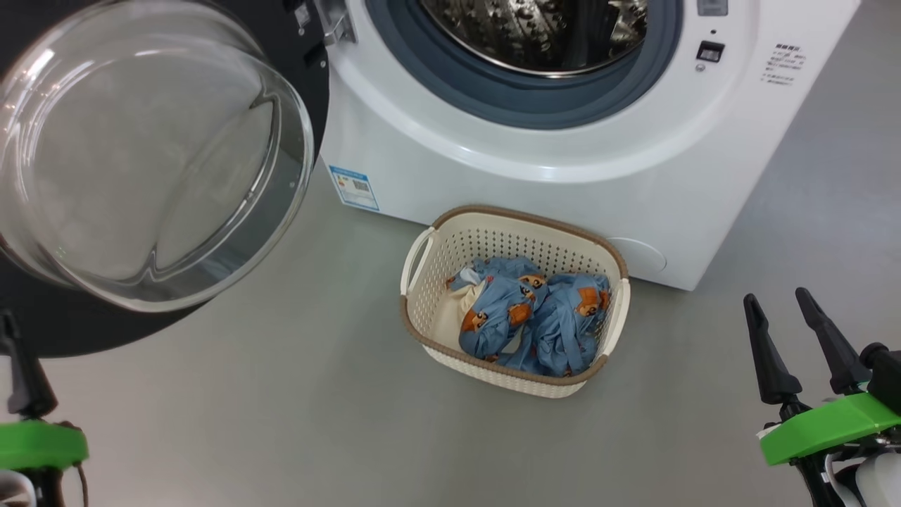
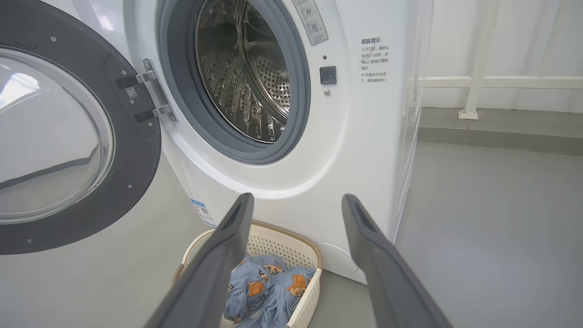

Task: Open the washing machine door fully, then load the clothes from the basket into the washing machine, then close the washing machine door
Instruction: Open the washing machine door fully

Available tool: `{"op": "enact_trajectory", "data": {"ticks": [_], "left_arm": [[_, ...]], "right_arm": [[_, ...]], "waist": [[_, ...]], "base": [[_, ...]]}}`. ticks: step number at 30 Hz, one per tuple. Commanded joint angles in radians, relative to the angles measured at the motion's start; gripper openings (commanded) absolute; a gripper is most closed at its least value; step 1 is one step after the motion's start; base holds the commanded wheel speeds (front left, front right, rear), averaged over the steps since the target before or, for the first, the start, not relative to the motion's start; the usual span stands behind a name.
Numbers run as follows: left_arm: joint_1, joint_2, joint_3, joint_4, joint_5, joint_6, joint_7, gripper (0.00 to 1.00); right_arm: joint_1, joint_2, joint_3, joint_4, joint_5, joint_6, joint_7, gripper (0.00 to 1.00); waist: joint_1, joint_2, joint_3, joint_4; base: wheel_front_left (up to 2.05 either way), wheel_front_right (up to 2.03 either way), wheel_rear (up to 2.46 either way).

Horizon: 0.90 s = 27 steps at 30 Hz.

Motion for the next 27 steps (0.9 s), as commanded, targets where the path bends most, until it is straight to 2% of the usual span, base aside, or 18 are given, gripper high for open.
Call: {"op": "enact_trajectory", "data": {"ticks": [1, 13, 27], "left_arm": [[0.013, 0.047, 0.014, -0.041, -0.009, 0.001, -0.006, 1.00], [0.126, 0.021, -0.136, -0.152, -0.013, 0.001, -0.006, 1.00], [0.146, 0.054, -0.312, -0.187, -0.069, 0.001, -0.006, 1.00]], "right_arm": [[0.005, -0.008, 0.010, -0.023, 0.003, 0.006, -0.009, 1.00], [0.045, 0.016, -0.004, -0.025, 0.002, 0.006, -0.009, 1.00], [0.045, 0.022, -0.020, -0.030, -0.001, 0.006, -0.009, 1.00]], "waist": [[0.0000, 0.0000, -0.025, -0.019], [0.0000, 0.0000, -0.073, -0.121], [0.0000, 0.0000, -0.068, -0.273]], "base": [[0.00, 0.00, 0.00], [0.00, 0.00, 0.00], [0.00, 0.00, 0.00]]}}
